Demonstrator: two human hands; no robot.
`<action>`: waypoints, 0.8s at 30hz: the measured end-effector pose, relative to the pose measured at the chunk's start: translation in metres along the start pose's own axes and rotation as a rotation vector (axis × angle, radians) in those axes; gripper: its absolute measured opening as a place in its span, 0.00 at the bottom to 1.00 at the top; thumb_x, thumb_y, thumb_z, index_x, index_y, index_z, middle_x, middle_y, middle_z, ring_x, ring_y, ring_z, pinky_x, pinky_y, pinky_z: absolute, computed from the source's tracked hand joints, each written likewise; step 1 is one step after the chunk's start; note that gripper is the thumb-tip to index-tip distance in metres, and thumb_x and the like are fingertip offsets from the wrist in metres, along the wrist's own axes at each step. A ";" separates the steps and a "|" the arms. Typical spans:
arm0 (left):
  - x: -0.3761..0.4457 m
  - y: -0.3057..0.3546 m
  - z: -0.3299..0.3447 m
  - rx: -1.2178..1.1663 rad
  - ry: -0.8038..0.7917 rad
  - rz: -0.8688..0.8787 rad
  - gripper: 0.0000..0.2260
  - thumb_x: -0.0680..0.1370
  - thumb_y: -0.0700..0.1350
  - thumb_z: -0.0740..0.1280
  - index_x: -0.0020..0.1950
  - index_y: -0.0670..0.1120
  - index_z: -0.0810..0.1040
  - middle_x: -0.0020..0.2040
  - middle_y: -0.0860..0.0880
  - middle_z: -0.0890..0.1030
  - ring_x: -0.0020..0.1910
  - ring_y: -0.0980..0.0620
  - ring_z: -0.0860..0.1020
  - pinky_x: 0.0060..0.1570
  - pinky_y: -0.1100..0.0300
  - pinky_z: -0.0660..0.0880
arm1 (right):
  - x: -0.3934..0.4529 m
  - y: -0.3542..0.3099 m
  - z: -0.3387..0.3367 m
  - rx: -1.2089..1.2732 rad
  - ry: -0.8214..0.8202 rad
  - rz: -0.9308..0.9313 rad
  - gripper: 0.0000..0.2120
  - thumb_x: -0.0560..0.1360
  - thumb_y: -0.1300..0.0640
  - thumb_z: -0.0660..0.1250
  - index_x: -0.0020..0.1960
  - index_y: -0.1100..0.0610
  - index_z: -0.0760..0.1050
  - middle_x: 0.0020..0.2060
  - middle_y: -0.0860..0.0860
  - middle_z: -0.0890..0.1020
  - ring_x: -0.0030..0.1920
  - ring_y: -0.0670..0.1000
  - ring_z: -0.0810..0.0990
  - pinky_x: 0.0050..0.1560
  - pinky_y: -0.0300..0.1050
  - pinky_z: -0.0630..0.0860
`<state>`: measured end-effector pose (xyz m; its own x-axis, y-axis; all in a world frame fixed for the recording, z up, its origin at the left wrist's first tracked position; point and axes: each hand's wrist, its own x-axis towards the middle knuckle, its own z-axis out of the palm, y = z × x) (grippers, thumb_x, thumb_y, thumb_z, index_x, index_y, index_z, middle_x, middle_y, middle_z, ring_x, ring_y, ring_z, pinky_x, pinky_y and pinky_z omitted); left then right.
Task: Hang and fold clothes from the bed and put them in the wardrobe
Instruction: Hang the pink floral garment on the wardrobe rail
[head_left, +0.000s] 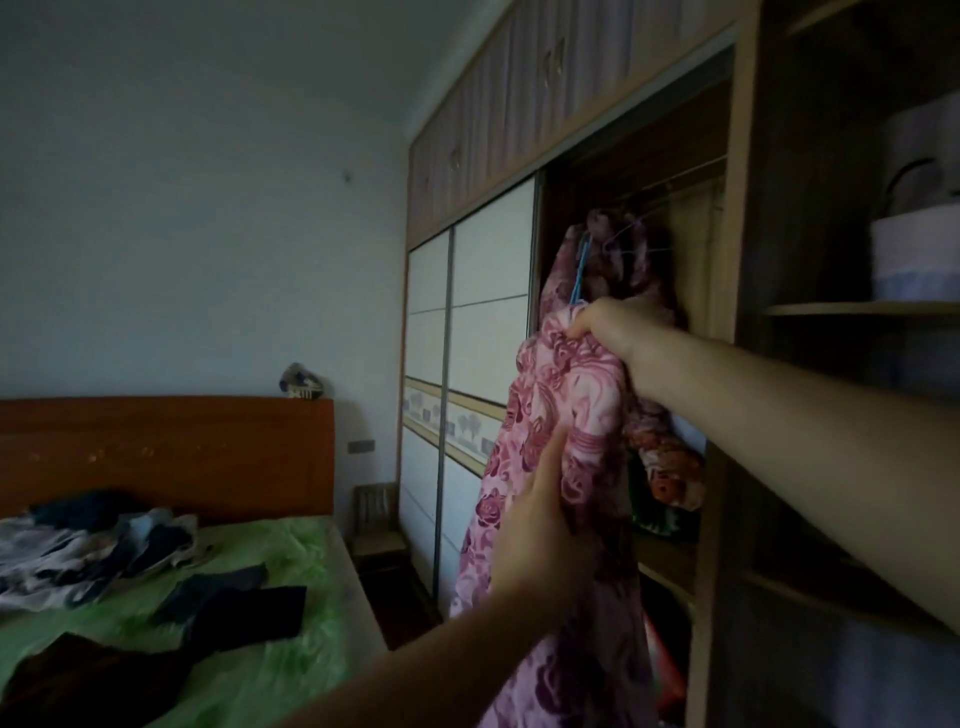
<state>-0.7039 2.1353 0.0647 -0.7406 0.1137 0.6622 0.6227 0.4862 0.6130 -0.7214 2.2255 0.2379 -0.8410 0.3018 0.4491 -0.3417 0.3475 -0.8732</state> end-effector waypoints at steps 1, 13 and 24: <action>-0.006 -0.005 0.010 -0.050 -0.017 -0.036 0.39 0.70 0.45 0.67 0.72 0.71 0.51 0.68 0.58 0.73 0.65 0.54 0.73 0.61 0.58 0.72 | 0.003 0.000 -0.005 -0.018 0.007 -0.016 0.24 0.68 0.62 0.70 0.64 0.63 0.74 0.55 0.55 0.78 0.38 0.48 0.73 0.34 0.33 0.69; 0.112 -0.061 0.067 -0.258 0.116 -0.142 0.13 0.64 0.50 0.72 0.41 0.68 0.77 0.38 0.61 0.83 0.42 0.63 0.80 0.40 0.62 0.76 | 0.119 0.008 -0.031 -0.087 0.232 -0.166 0.16 0.68 0.58 0.67 0.53 0.62 0.81 0.47 0.58 0.83 0.49 0.58 0.82 0.51 0.48 0.80; 0.203 -0.139 0.178 -0.271 0.033 -0.329 0.18 0.84 0.39 0.49 0.71 0.32 0.60 0.70 0.37 0.68 0.70 0.47 0.67 0.69 0.69 0.41 | 0.227 0.046 -0.038 -0.315 0.228 -0.257 0.04 0.71 0.61 0.66 0.42 0.59 0.79 0.36 0.55 0.80 0.41 0.55 0.80 0.35 0.40 0.72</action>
<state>-0.9859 2.2453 0.0376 -0.9053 -0.0399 0.4229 0.4012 0.2464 0.8822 -0.9124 2.3439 0.3066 -0.6197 0.3462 0.7044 -0.3531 0.6785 -0.6442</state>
